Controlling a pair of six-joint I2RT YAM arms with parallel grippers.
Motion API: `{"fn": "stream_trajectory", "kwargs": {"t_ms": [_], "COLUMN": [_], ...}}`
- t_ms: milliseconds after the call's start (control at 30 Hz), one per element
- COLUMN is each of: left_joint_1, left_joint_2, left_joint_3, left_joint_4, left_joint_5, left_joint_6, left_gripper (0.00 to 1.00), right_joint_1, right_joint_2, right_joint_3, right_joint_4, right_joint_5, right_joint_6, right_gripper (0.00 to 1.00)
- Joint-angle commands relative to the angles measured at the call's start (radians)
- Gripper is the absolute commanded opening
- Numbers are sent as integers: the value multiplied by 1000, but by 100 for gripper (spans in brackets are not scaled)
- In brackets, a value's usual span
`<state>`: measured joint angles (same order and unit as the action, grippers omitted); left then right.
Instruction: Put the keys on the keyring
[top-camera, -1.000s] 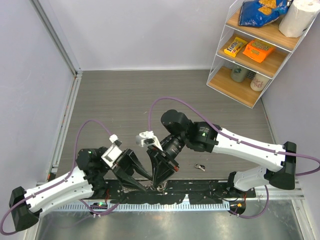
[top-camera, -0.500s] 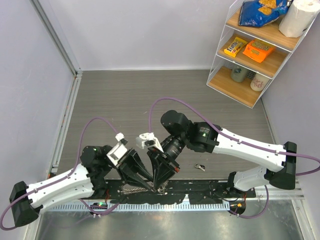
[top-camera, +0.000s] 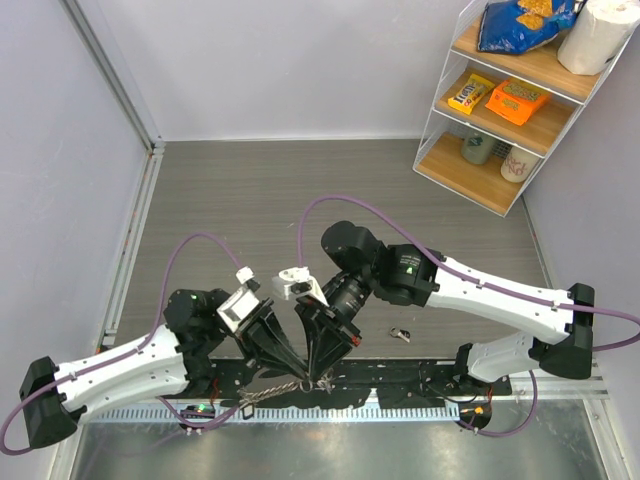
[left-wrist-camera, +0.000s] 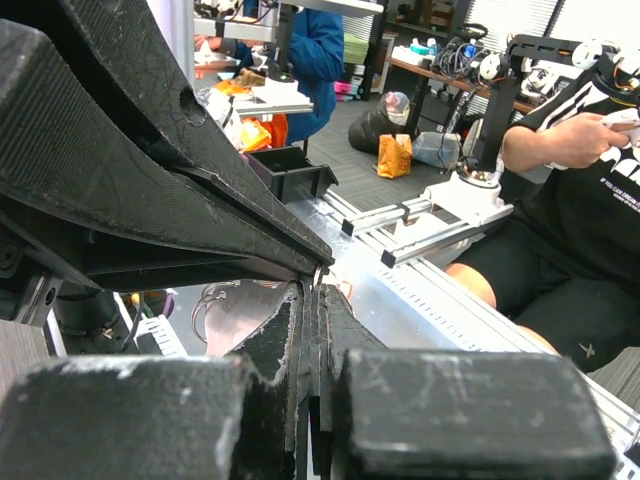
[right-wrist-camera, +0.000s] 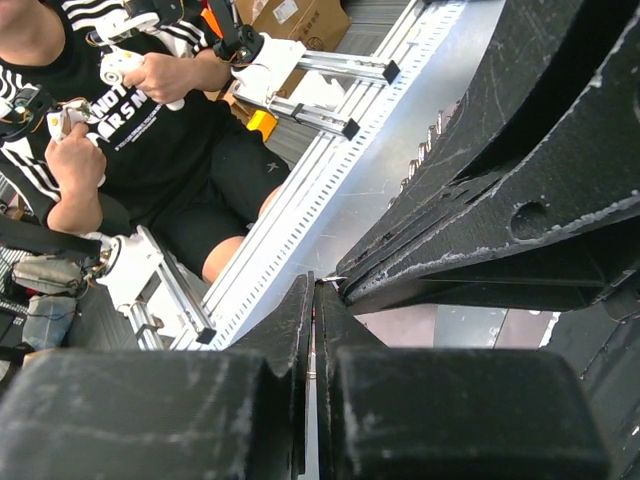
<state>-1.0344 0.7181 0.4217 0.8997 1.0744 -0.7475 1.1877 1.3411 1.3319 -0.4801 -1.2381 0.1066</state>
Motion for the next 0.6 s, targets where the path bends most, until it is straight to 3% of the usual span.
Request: {"fn": "stream_trajectory", "kwargs": {"t_ms": [0, 200, 467, 567], "left_joint_1": [-15, -18, -23, -21], "left_joint_2": [1, -38, -94, -97], "left_joint_3": [45, 74, 132, 152], "left_joint_4": [-7, -184, -481, -551], "left_joint_5": [-1, -74, -234, -281], "left_joint_6": [36, 134, 287, 319], "left_gripper": [0, 0, 0, 0], "right_joint_1": [-5, -3, -3, -3], "right_joint_2": [-45, -88, -213, -276], "right_joint_3": [44, 17, -39, -43], "right_joint_4": [43, 12, -17, -31], "right_joint_5": [58, 184, 370, 512], "right_joint_6": [-42, -48, -38, -7], "right_gripper": [5, 9, 48, 56]}}
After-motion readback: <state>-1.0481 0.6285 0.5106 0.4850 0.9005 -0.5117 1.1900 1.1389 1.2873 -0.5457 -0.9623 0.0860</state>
